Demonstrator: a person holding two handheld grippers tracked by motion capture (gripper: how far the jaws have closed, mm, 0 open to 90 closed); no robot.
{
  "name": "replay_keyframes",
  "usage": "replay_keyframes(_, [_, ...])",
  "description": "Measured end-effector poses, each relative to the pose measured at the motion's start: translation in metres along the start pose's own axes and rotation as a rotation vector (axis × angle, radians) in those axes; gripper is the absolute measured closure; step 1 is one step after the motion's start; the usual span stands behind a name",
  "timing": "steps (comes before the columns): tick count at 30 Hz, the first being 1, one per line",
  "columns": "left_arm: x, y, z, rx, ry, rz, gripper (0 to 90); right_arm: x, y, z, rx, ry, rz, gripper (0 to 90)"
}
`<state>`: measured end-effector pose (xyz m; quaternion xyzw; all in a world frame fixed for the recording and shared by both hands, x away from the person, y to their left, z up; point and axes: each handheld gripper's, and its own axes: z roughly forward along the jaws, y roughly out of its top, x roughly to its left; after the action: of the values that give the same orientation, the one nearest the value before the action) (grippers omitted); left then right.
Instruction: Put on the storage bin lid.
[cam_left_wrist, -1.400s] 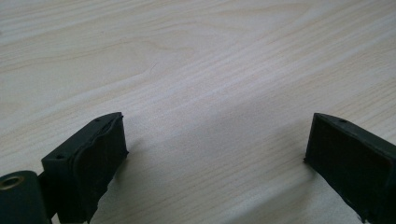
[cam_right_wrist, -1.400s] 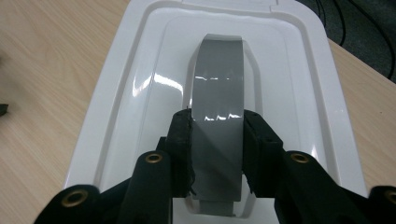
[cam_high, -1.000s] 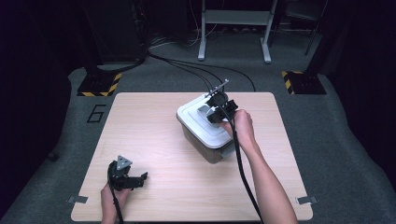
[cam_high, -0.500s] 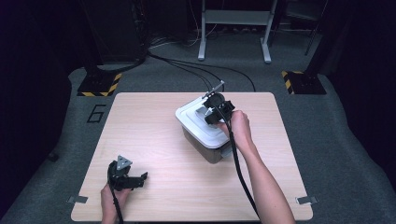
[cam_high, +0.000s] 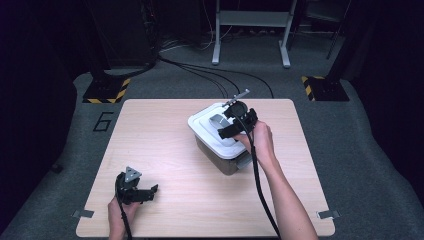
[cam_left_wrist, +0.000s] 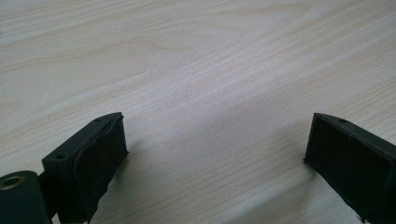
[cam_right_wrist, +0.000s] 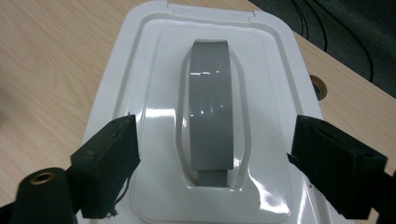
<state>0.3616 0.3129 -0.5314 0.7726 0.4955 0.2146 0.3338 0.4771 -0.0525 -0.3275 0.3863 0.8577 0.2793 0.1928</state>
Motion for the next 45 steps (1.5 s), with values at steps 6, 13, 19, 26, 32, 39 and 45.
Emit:
replay_keyframes(6, [0.000,0.000,0.000,0.000,0.000,0.001,5.1,0.003,-0.012,-0.014,-0.039,0.004,-0.003,6.5])
replay_keyframes(13, [0.000,0.000,0.000,0.000,0.000,0.001,5.0,0.006,-0.032,-0.027,-0.073,-0.012,-0.020,4.6])
replay_keyframes(19, [0.000,0.000,0.000,0.000,0.000,0.000,5.0,0.010,-0.052,-0.037,-0.085,-0.027,-0.018,4.3])
replay_keyframes(26, [0.000,0.000,0.000,0.000,0.000,0.000,5.0,0.012,-0.077,-0.042,-0.089,-0.044,0.006,4.5])
replay_keyframes(32, [0.000,0.000,0.000,0.000,0.000,0.000,5.0,0.014,-0.103,-0.040,-0.091,-0.048,0.064,4.6])
replay_keyframes(39, [0.000,0.000,0.000,0.000,0.000,0.000,5.0,0.019,-0.134,-0.038,-0.099,-0.078,0.099,5.4])
replay_keyframes(45, [0.000,0.000,0.000,0.000,0.000,0.000,5.0,0.023,-0.163,-0.025,-0.079,-0.067,0.135,5.3])
